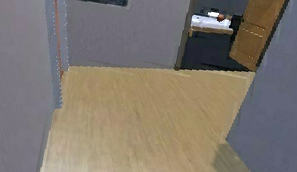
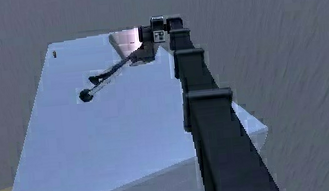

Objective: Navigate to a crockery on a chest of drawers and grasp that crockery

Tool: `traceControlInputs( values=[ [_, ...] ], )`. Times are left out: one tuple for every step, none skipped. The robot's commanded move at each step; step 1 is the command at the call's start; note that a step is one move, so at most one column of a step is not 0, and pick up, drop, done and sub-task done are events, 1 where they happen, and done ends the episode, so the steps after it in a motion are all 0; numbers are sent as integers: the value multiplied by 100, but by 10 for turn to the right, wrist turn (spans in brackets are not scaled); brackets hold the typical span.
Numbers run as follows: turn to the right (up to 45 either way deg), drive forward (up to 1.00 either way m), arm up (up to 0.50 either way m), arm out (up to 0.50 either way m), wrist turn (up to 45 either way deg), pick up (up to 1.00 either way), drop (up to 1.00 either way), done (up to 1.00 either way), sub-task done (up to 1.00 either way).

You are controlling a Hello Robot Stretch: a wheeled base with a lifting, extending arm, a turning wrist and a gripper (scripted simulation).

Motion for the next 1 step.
traceControlInputs(
  values=[
    [0, 0, 0, 0, 450, 0, 0, 0, 0]
  ],
)
